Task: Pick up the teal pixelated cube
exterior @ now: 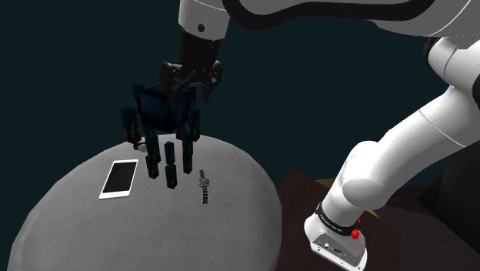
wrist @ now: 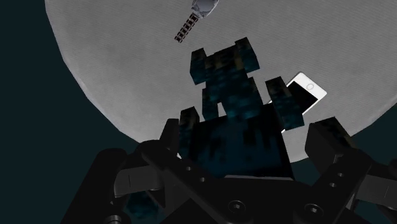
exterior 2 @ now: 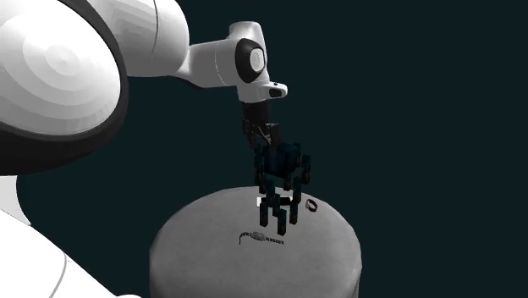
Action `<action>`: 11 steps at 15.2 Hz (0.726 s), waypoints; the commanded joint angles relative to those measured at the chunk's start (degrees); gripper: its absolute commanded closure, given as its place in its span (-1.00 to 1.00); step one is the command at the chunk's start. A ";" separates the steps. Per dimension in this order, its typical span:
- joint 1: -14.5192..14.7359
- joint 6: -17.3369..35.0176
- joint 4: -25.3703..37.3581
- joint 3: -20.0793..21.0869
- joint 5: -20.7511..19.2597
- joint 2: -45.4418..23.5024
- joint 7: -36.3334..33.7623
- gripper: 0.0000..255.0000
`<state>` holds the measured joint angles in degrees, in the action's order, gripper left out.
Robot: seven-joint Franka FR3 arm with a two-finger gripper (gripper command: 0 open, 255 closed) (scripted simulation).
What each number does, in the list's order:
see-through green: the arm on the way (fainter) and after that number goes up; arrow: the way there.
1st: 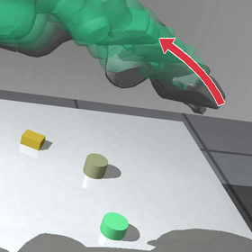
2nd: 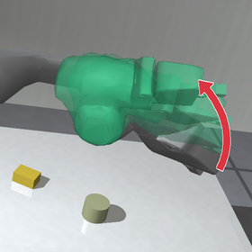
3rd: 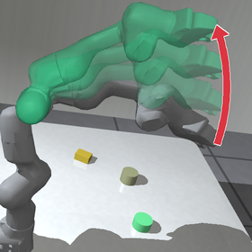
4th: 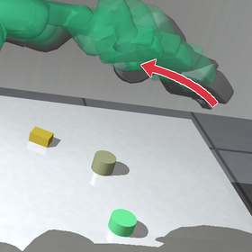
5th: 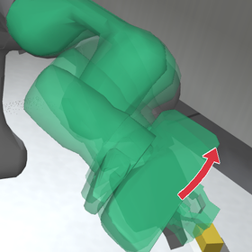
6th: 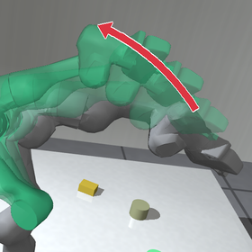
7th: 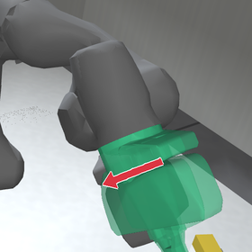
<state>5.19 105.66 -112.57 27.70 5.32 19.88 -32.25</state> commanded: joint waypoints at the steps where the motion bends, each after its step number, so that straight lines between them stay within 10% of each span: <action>1: 0.08 1.50 -1.54 0.12 0.10 0.10 -0.05 -1.00; 6: 0.24 4.23 -4.51 0.31 0.31 0.36 -0.06 -1.00; 7: 0.25 4.19 -4.52 0.30 0.33 0.41 -0.06 1.00; 11: 0.24 4.17 -4.51 0.27 0.34 0.42 -0.02 1.00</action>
<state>5.45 109.84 -117.04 27.99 5.66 20.31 -32.26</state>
